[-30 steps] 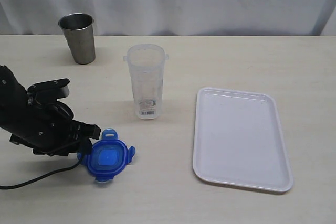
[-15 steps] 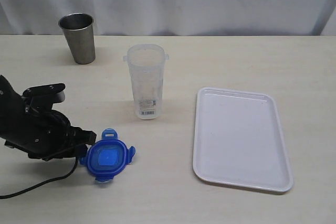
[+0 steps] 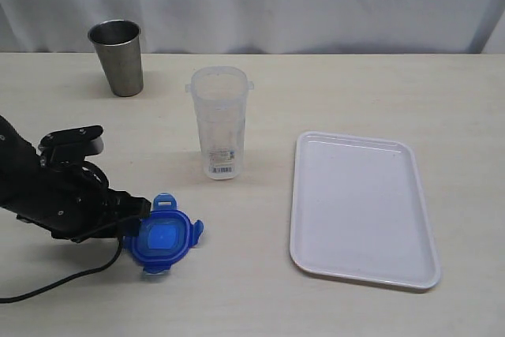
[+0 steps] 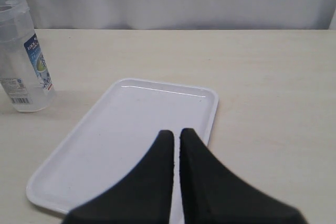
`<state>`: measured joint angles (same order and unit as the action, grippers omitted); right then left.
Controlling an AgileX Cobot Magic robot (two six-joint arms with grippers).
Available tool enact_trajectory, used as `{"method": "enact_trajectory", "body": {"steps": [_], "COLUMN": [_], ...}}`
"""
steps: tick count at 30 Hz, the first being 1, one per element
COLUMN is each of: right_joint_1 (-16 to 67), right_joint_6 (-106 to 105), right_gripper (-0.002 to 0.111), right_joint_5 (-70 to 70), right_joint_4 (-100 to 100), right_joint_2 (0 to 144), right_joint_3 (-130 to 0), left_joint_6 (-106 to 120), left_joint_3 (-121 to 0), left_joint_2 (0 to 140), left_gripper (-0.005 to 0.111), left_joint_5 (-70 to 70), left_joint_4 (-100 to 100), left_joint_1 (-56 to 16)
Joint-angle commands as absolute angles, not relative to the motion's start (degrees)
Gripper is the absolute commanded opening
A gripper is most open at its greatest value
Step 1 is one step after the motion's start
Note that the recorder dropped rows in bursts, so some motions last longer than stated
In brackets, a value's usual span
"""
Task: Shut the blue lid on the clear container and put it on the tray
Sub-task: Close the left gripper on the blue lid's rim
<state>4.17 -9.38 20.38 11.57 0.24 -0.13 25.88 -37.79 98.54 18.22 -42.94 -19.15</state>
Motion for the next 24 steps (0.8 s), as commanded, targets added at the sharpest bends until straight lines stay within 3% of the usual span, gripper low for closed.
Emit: {"method": "enact_trajectory", "body": {"steps": [1, 16, 21, 24], "right_joint_1": [3.84, 3.84, 3.84, 3.84], "right_joint_6": [-9.66, -9.66, -9.66, -9.66], "right_gripper": [0.005, 0.005, 0.005, 0.005], "right_joint_5": [20.5, 20.5, 20.5, 20.5], "right_joint_4": [11.09, 11.09, 11.09, 11.09], "right_joint_2": [0.0, 0.0, 0.0, 0.0], "right_joint_3": [0.0, 0.0, 0.0, 0.0], "left_joint_6": [28.93, 28.67, 28.67, 28.67], "left_joint_3": [-37.69, -37.69, -37.56, -37.42], "left_joint_2": [98.51, 98.51, 98.51, 98.51], "left_gripper": [0.055, 0.054, 0.038, 0.035], "left_joint_5": [16.95, 15.29, 16.52, 16.81], "left_joint_4": [-45.91, -45.52, -46.11, -45.77], "left_joint_1": [-21.89, -22.67, -22.67, -22.67]}}
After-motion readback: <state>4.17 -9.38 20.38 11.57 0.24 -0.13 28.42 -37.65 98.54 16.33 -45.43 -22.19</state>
